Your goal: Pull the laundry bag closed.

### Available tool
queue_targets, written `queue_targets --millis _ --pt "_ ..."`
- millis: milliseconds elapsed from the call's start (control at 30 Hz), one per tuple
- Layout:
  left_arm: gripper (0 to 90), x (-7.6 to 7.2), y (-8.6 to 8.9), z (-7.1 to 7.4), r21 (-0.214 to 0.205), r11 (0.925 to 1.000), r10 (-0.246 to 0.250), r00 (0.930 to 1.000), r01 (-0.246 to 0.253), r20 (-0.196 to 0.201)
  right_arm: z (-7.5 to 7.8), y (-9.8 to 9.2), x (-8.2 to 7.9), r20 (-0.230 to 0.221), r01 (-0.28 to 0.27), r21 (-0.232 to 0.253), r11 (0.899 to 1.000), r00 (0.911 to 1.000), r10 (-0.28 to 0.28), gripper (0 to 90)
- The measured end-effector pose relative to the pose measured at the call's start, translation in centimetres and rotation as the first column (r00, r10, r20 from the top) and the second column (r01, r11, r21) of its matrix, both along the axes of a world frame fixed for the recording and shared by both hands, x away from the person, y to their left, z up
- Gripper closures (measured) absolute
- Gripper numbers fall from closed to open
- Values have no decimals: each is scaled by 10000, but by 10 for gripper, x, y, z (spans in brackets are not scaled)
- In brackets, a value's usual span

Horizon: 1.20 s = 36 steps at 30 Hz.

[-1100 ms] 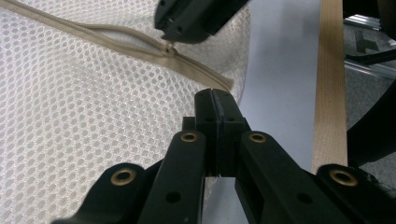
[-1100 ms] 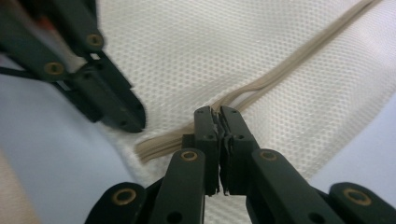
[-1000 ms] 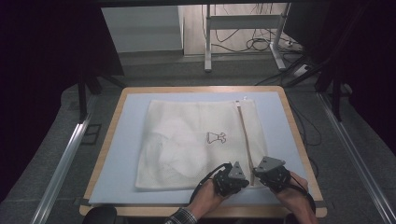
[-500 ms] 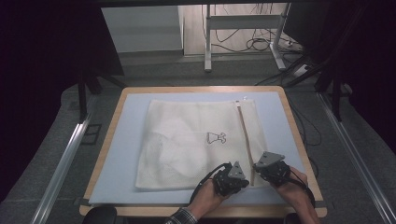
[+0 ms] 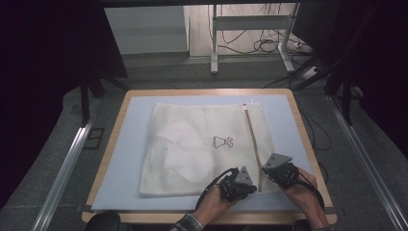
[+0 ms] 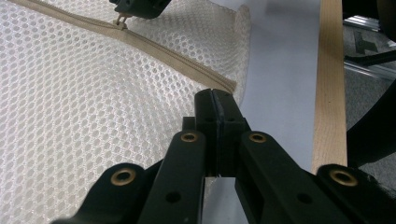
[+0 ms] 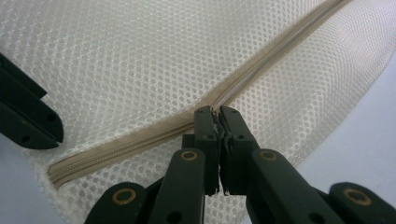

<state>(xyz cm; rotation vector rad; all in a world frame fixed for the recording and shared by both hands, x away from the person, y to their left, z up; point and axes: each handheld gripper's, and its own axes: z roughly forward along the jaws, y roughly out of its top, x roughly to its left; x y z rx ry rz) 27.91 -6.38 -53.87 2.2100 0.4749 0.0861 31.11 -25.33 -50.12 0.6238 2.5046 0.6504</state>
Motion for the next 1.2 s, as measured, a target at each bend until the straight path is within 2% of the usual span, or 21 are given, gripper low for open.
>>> queue_targets --millis 467,733,1033,1200 --pt "899 0 0 0 54 10000 -28 10000 28 23 -2 0 15 22 89 -194 9998 10000 -89 862" --pt "898 1 1 0 63 10000 -49 10000 50 -32 -3 2 22 -56 441 -175 9989 9990 -442 864" --pt "898 2 1 0 -2 10000 -56 9999 56 -111 -5 2 30 -178 499 -160 9986 9986 -502 862" --pt "898 1 1 0 -58 10000 -24 9999 23 -135 -6 3 36 -84 587 -268 9979 9982 -590 864"
